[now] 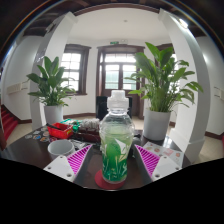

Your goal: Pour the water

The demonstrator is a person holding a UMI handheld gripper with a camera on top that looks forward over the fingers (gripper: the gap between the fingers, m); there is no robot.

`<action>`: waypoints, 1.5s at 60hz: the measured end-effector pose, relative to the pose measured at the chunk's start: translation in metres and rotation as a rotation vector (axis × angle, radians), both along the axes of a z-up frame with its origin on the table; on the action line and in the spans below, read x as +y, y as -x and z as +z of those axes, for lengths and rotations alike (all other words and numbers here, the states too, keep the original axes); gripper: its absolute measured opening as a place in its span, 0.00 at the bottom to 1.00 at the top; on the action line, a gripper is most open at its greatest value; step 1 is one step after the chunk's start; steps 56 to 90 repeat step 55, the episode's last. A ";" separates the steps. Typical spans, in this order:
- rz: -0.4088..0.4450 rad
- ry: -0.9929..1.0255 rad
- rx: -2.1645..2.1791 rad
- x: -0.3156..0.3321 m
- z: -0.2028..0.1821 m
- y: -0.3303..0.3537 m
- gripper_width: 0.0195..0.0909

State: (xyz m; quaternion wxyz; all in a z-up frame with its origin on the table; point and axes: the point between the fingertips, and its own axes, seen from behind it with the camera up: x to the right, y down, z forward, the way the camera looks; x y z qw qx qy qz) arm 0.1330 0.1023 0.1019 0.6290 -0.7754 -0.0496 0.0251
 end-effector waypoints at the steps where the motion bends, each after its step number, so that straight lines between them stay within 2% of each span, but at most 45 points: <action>1: -0.004 -0.001 -0.002 -0.006 0.002 -0.001 0.89; 13: -0.104 -0.014 0.013 -0.085 0.037 -0.011 0.90; 23: -0.137 -0.053 -0.009 -0.138 0.067 -0.011 0.91; 35: -0.160 -0.081 0.019 -0.169 0.085 -0.011 0.91; 51: -0.142 -0.056 0.023 -0.181 0.075 -0.001 0.88; 90: -0.133 -0.062 0.036 -0.180 0.076 0.002 0.89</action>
